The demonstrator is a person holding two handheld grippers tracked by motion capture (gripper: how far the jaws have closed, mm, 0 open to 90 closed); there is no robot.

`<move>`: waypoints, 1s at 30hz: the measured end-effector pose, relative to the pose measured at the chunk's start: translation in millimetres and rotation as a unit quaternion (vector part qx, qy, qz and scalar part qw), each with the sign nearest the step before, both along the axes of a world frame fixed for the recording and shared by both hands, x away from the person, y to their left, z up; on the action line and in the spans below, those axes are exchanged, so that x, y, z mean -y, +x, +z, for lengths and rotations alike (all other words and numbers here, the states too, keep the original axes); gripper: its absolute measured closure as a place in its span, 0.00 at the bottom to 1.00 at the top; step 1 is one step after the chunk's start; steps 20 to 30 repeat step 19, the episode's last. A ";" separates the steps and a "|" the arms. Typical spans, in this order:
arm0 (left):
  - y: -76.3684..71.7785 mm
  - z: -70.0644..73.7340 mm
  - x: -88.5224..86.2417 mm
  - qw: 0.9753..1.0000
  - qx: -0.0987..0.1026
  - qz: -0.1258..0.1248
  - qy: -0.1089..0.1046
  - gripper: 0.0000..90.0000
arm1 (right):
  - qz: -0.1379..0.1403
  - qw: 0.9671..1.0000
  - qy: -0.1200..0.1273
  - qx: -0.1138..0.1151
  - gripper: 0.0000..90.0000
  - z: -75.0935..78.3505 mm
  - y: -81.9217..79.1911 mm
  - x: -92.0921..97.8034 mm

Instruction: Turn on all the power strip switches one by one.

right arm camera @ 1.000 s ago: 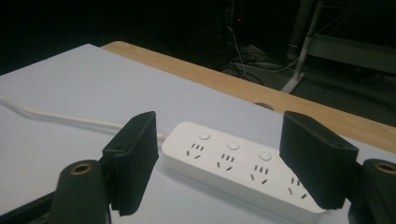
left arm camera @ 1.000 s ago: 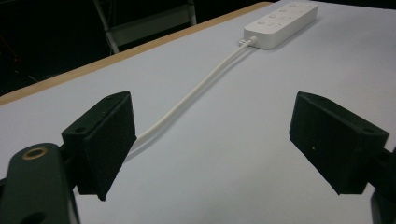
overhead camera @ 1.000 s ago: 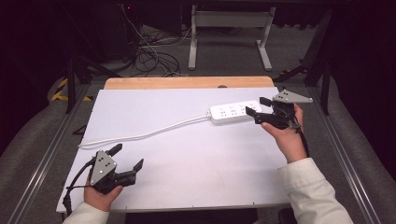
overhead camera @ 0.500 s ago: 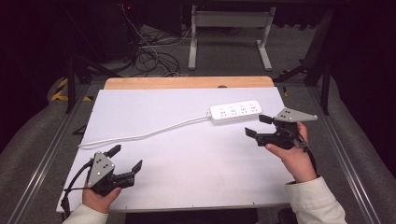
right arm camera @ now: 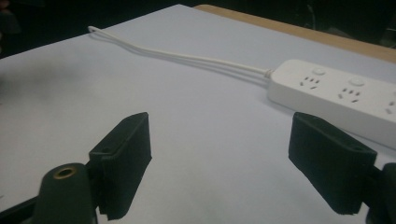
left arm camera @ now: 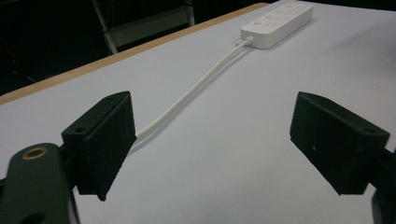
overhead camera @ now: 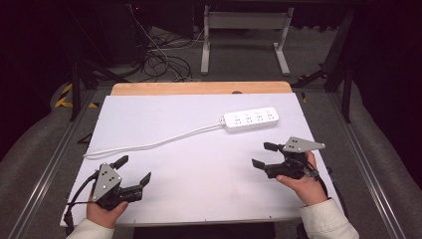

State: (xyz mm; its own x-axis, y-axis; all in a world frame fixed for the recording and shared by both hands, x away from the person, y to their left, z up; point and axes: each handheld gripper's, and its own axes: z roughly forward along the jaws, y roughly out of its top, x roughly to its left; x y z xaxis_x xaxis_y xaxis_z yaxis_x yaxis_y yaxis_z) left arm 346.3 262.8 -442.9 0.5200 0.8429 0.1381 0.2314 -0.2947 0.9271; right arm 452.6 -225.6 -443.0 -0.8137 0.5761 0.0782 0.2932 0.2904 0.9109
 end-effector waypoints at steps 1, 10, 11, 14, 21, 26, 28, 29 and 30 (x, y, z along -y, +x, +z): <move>0.0 -0.4 0.0 1.000 -0.001 -0.001 -0.002 0.16 | 0.004 1.000 0.004 -0.004 0.23 -4.3 -0.8 0.2; 4.8 -5.0 0.5 1.000 -0.018 -0.004 -0.001 0.15 | 0.005 1.000 -0.010 -0.015 0.21 -31.3 -13.5 3.8; 6.1 -6.1 0.5 1.000 -0.022 -0.004 0.002 0.14 | 0.006 1.000 -0.016 -0.016 0.21 -32.4 -15.3 3.4; 7.4 -9.0 -0.8 1.000 -0.026 -0.011 0.010 0.12 | 0.004 0.999 -0.036 -0.017 0.19 -35.1 -20.4 0.4; 6.5 -12.4 0.8 1.000 -0.021 -0.018 0.010 0.11 | -0.014 0.999 -0.037 -0.016 0.16 -38.5 -21.1 1.3; 6.5 -12.4 0.8 1.000 -0.021 -0.018 0.010 0.11 | -0.014 0.999 -0.037 -0.016 0.16 -38.5 -21.1 1.3; 6.5 -12.4 0.8 1.000 -0.021 -0.018 0.010 0.11 | -0.014 0.999 -0.037 -0.016 0.16 -38.5 -21.1 1.3; 6.5 -12.4 0.8 1.000 -0.021 -0.018 0.010 0.11 | -0.014 0.999 -0.037 -0.016 0.16 -38.5 -21.1 1.3; 6.5 -12.4 0.8 1.000 -0.021 -0.018 0.010 0.11 | -0.014 0.999 -0.037 -0.016 0.16 -38.5 -21.1 1.3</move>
